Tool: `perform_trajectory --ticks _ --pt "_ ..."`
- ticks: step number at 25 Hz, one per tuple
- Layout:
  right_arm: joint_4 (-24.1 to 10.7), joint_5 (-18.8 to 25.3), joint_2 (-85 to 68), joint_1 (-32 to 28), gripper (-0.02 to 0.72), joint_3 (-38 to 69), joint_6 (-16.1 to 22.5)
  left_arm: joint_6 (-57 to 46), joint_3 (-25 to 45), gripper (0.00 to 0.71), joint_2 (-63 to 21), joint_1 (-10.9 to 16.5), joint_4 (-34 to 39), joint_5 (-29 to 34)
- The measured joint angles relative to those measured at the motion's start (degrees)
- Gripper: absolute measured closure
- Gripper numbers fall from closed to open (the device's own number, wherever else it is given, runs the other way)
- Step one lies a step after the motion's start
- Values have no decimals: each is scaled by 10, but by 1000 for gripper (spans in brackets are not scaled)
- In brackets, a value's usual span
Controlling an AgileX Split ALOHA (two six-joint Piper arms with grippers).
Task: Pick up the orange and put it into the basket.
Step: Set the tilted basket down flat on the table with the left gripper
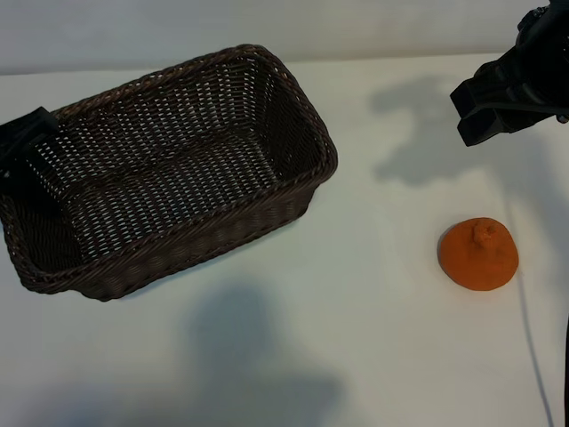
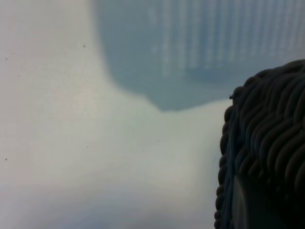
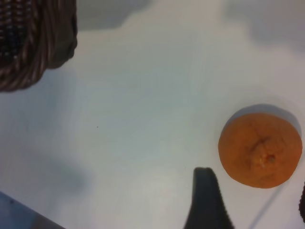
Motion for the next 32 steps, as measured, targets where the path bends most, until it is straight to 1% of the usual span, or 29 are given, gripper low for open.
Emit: perform_trajectory --ticks 4,17,22,25,29,32 --pt "0 0 0 0 248 0 0 24 0 552 0 0 -4 4" --pt "0 0 0 0 248 0 0 167 0 552 0 0 -12 10" --pt "0 0 0 0 248 0 0 219 -13 552 0 0 11 11" --pt "0 0 0 0 248 0 0 217 -38 552 0 0 19 11" --pt "0 0 0 0 248 0 0 193 -70 552 0 0 4 11" --pt "0 0 0 0 248 0 0 177 -75 552 0 0 0 11"
